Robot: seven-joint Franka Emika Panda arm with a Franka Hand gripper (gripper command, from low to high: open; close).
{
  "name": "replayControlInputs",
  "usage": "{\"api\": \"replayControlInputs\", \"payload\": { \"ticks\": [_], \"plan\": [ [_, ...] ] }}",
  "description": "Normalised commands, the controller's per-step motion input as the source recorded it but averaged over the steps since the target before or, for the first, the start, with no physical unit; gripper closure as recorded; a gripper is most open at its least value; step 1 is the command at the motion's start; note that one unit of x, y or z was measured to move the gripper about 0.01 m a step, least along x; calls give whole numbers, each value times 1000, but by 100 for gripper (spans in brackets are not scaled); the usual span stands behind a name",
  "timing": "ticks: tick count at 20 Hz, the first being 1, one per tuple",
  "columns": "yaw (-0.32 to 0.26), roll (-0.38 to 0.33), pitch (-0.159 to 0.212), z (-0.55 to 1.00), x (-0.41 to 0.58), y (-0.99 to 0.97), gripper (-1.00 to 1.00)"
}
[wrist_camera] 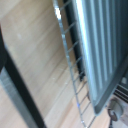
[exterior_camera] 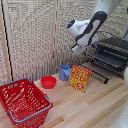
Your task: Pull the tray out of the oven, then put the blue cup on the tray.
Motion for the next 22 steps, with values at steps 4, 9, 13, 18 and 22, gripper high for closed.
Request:
{"api": "replayControlInputs", "payload": {
  "ticks": [4, 9, 13, 18, 22],
  "plan": [
    [-103, 305, -83, 64, 279, 381, -100],
    [-97, 316, -52, 111, 239, 380, -100],
    [-86, 283, -12, 268, 203, 318, -100],
    [-84, 263, -2, 334, 190, 298, -100],
    [-110, 239, -1, 408, 111, 289, -100]
  ]
}}
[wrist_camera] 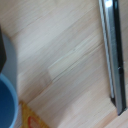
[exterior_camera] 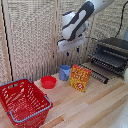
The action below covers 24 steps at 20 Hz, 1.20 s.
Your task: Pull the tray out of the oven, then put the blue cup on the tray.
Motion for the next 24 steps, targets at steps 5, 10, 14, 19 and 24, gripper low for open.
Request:
{"api": "replayControlInputs", "payload": {
  "ticks": [5, 10, 14, 19, 24],
  "plan": [
    [-98, 116, -24, 280, -59, 247, -100],
    [-62, 37, -11, 0, -197, 172, -100],
    [-50, 0, 0, -79, -252, 116, -100],
    [-39, 0, 0, -166, -357, 119, -100],
    [-13, 0, 0, -419, -449, 7, -100]
  ]
}}
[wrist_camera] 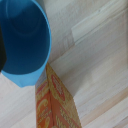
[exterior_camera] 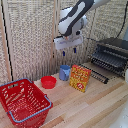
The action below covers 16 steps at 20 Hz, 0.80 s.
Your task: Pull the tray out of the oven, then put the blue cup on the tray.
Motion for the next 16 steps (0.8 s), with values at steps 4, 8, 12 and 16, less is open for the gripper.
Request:
{"api": "replayControlInputs", "payload": {
  "ticks": [4, 8, 12, 16],
  "plan": [
    [2, 0, 0, -449, -302, 1, -100],
    [21, 0, 0, -508, -186, -67, -100],
    [58, 0, 0, -503, -145, -152, -100],
    [74, 21, 5, -504, -172, -217, 100]
  ]
}}
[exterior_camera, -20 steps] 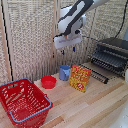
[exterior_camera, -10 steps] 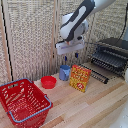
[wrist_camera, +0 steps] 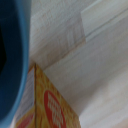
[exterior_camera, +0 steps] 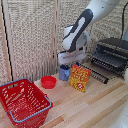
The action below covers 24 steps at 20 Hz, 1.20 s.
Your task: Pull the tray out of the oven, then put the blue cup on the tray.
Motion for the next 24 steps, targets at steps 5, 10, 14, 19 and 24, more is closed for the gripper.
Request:
{"api": "replayControlInputs", "payload": {
  "ticks": [5, 10, 14, 19, 24],
  "plan": [
    [44, 18, 5, -31, -25, -37, 100],
    [91, 0, 0, 0, 7, 0, 100],
    [45, 0, 0, 0, 0, -17, 100],
    [-18, 0, -1, 2, 0, -78, 100],
    [-122, 14, -49, 211, 90, -163, 100]
  ]
}}
